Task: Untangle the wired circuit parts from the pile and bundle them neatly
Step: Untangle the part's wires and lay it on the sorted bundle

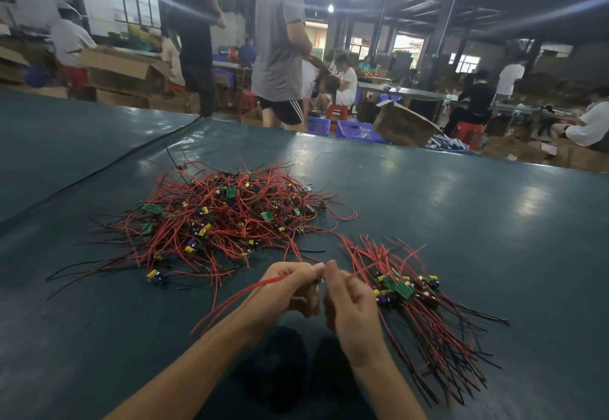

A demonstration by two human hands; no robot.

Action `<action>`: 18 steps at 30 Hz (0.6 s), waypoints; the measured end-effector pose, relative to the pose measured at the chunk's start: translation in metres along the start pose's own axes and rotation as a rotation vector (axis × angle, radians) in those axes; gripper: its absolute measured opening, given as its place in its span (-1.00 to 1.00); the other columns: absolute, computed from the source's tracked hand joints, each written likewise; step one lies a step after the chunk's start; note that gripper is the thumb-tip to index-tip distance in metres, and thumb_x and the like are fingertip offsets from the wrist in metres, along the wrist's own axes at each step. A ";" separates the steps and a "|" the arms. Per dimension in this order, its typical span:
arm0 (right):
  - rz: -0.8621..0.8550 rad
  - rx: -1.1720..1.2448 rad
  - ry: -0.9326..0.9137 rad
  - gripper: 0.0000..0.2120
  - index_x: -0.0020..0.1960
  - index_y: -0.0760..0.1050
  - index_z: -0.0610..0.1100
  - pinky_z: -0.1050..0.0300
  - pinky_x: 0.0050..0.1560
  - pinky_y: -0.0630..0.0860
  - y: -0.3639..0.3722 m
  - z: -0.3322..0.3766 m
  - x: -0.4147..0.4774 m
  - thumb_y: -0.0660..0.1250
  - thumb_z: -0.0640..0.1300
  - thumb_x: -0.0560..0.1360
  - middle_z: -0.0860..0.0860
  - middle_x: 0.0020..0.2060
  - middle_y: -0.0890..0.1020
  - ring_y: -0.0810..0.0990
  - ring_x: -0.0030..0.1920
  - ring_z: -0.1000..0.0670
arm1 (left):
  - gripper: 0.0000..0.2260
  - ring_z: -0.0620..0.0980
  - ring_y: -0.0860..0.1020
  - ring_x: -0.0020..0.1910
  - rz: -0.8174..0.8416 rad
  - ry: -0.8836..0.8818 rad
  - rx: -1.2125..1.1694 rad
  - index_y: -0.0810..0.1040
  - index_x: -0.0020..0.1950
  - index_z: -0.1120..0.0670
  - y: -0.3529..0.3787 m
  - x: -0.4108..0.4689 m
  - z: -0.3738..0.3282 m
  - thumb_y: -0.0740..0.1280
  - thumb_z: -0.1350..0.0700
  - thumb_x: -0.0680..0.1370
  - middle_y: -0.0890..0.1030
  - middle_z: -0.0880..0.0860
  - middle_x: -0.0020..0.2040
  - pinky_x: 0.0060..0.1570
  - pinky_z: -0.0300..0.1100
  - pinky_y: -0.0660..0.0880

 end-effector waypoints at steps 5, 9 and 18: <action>0.016 0.024 -0.002 -0.50 -0.44 0.63 -0.09 0.30 -0.36 0.51 0.009 0.002 -0.004 0.16 0.06 0.56 0.03 -0.51 0.58 0.56 -0.45 0.11 | -0.50 -0.08 0.52 -0.41 0.027 -0.081 0.068 0.57 -0.36 0.03 0.003 0.000 0.008 0.30 -0.40 0.40 0.55 0.01 -0.40 -0.32 -0.28 0.46; -0.169 -0.057 0.024 -0.43 -0.48 0.58 -0.10 0.16 -0.35 0.53 -0.009 -0.002 -0.002 0.13 0.10 0.61 -0.06 -0.49 0.57 0.54 -0.43 -0.05 | -0.48 0.01 0.60 -0.32 -0.085 -0.146 0.091 0.62 -0.25 0.08 -0.009 0.003 0.015 0.37 -0.41 0.34 0.61 0.15 -0.31 -0.27 -0.21 0.53; -0.542 0.205 0.267 -0.53 -0.13 0.63 -0.11 0.28 -0.61 0.17 -0.054 -0.023 0.002 0.07 0.10 0.68 0.07 -0.48 0.49 0.25 -0.59 0.13 | -0.94 -0.19 0.55 -0.22 -0.378 0.085 0.698 0.60 -0.13 -0.02 -0.046 0.004 0.001 0.37 0.08 0.54 0.63 -0.12 -0.24 -0.14 -0.25 0.48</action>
Point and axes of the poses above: each hand's wrist, its own x-axis towards the middle knuckle, its own y-axis out of the palm, z = x × y, the point moved 7 cm from there along x, towards the middle knuckle
